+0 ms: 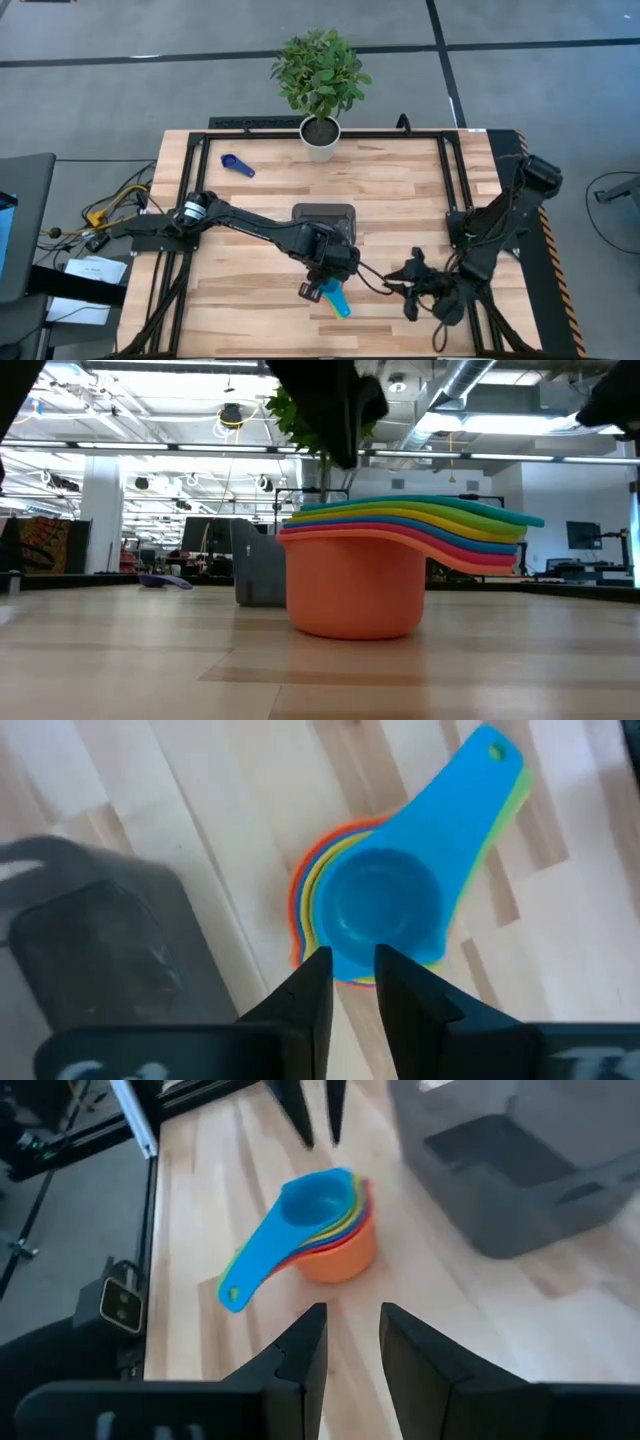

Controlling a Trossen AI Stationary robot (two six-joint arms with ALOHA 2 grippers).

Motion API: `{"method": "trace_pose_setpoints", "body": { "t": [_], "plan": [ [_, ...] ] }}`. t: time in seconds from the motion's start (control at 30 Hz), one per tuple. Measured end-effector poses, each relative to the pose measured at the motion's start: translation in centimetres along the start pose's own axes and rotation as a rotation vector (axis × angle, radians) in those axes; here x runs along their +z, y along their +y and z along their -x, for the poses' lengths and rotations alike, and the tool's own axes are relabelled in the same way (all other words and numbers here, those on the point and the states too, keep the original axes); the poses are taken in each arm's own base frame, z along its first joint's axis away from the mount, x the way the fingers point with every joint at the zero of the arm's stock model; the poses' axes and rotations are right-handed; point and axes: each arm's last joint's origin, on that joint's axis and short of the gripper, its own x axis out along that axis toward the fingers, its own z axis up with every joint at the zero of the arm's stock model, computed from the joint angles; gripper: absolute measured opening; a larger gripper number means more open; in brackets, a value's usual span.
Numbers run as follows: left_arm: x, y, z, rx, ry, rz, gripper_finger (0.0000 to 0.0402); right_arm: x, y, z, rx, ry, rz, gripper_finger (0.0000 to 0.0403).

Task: Nest measuring cups in basket
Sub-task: Stack the light blue measuring cup on top of the green measuring cup

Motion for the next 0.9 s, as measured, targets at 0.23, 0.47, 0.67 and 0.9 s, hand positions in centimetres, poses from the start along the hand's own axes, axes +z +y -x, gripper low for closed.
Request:
{"method": "trace_pose_setpoints", "body": {
  "t": [0.23, 0.47, 0.67, 0.9],
  "plan": [
    [0.2, -4.8, 0.4, -0.05, -0.003, -0.081, 0.0044, -1.3, 1.3, -4.6, 0.09, 0.045, 0.01, 0.0118],
    [0.4, -9.4, 0.5, -0.092, -0.049, -0.121, 0.0026, -2.1, 1.1, -8.4, 0.127, 0.056, -0.018, 0.0118],
    [1.1, -11.1, -2.0, -0.105, -0.118, -0.146, 0.0016, -2.1, 0.7, -10.6, 0.162, 0.062, -0.038, 0.0118],
    [0.5, -10.1, -5.1, -0.06, -0.063, -0.115, 0.0011, -2.6, 0.1, -12.0, 0.188, 0.106, -0.043, 0.0118]
  ]
}}
